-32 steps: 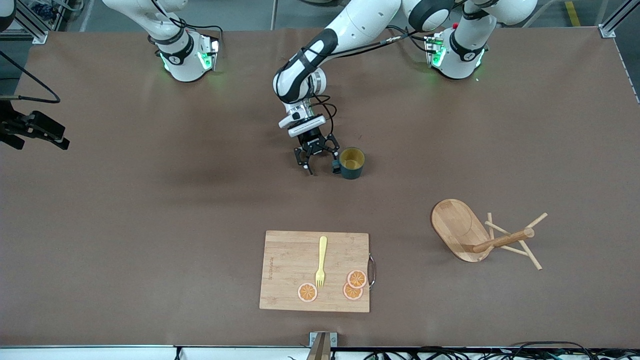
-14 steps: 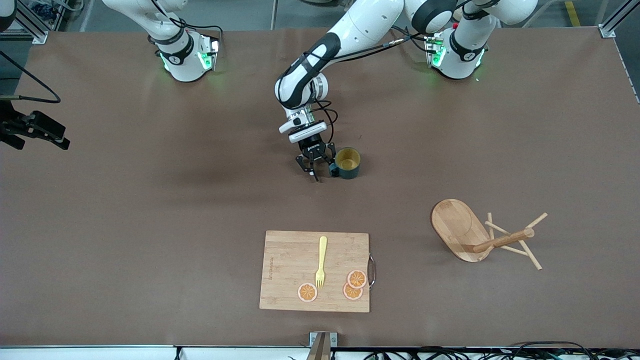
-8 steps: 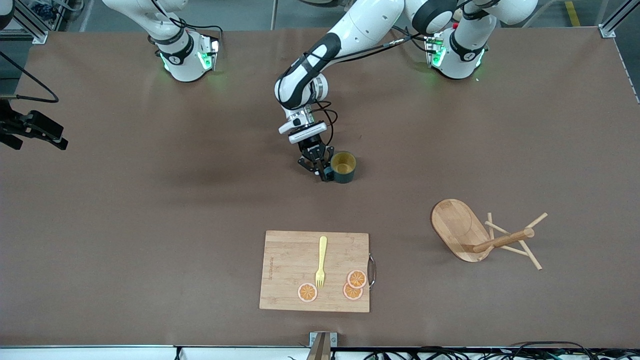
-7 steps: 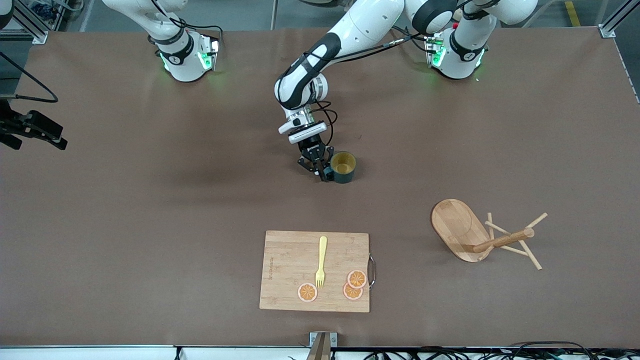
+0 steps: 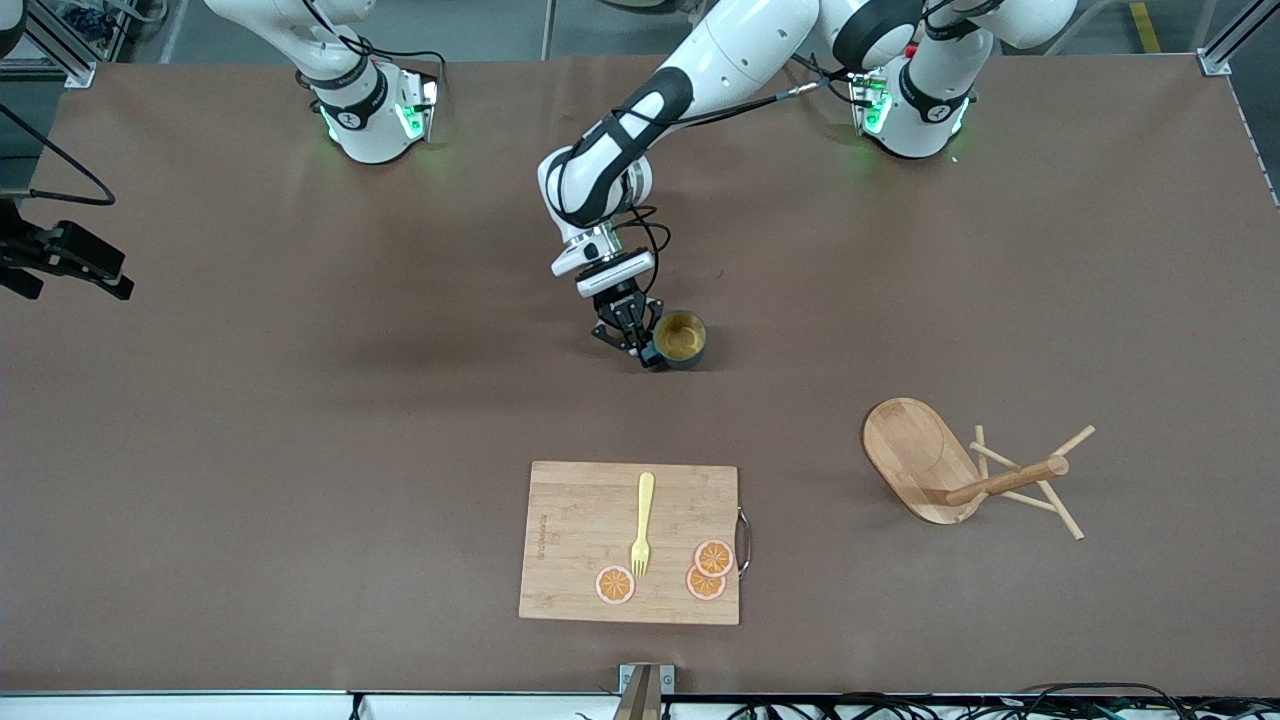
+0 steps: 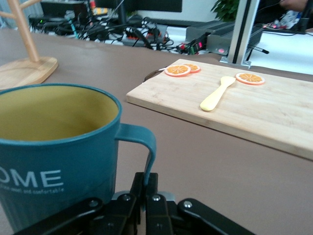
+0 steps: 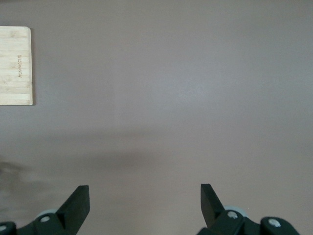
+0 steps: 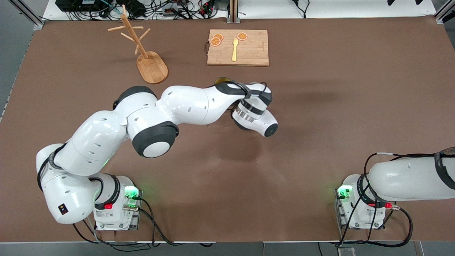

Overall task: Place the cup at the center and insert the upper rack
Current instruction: 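Lift the teal mug with the left gripper toward the wooden stand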

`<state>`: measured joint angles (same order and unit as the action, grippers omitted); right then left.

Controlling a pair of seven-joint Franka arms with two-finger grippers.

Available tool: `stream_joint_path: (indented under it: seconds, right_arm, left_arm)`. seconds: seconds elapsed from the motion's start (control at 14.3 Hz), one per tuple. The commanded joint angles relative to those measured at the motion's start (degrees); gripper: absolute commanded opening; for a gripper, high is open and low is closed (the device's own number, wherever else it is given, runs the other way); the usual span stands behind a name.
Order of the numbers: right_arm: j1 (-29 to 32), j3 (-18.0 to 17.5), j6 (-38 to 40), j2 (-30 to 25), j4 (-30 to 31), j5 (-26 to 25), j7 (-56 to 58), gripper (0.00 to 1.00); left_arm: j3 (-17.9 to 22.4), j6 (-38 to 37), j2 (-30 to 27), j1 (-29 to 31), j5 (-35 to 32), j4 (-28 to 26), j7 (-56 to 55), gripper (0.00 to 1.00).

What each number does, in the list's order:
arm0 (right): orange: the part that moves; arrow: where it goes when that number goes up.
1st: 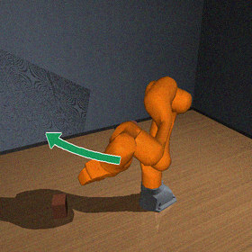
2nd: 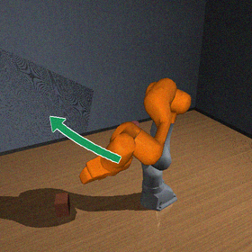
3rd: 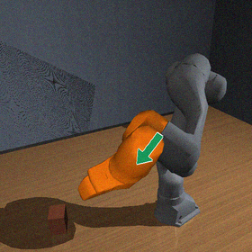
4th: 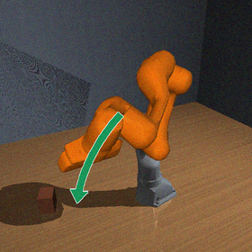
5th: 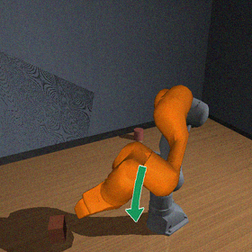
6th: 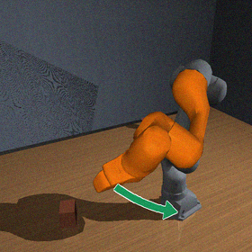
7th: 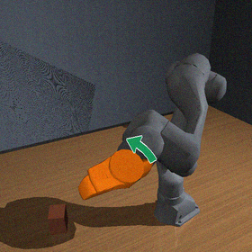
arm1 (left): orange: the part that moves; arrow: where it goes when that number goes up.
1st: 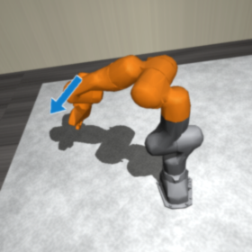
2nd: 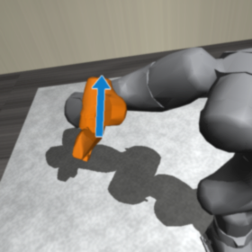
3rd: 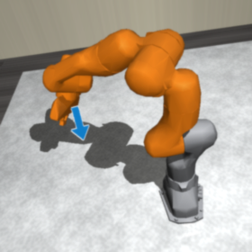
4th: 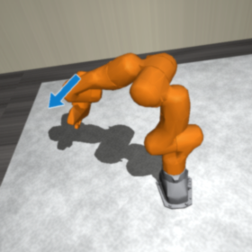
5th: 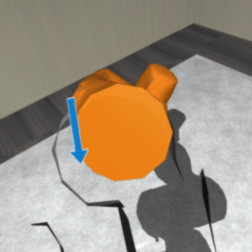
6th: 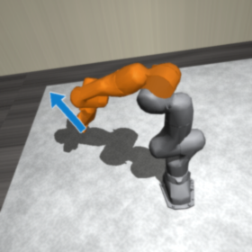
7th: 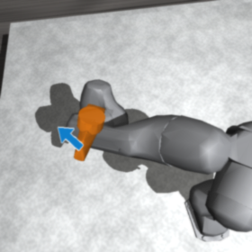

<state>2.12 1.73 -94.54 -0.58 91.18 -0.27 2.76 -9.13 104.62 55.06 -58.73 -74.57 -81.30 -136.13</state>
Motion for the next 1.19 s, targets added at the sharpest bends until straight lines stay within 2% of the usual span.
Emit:
stream_joint_path:
  seconds: [0.0,0.28,0.7,0.91,1.12]
  right_arm:
    - [-0.3,-0.2,-0.1,-1.2,0.8,-1.1,-0.5,1.00]
    - [0.0,-0.1,-0.3,-1.1,0.8,-1.1,-0.4,1.00]
    - [0.1,-0.1,-0.3,-1.0,0.8,-1.1,-0.5,1.00]
    - [0.2,-0.1,-0.4,-1.0,0.9,-1.1,-0.5,1.00]
    - [0.2,-0.1,-0.4,-0.7,0.8,-1.1,-0.5,1.00]
  left_arm:
    - [-0.7,0.3,-3.4,1.6,9.0,2.5,6.7,0.00]
    - [-0.9,0.3,-9.3,5.2,24.1,3.8,17.9,0.00]
    - [-0.6,1.7,-19.4,15.6,42.6,3.6,22.4,0.00]
    - [-1.2,2.2,-23.6,21.4,47.2,2.4,26.2,0.00]
    - [-2.8,4.0,-26.5,28.4,55.6,2.0,33.9,0.00]
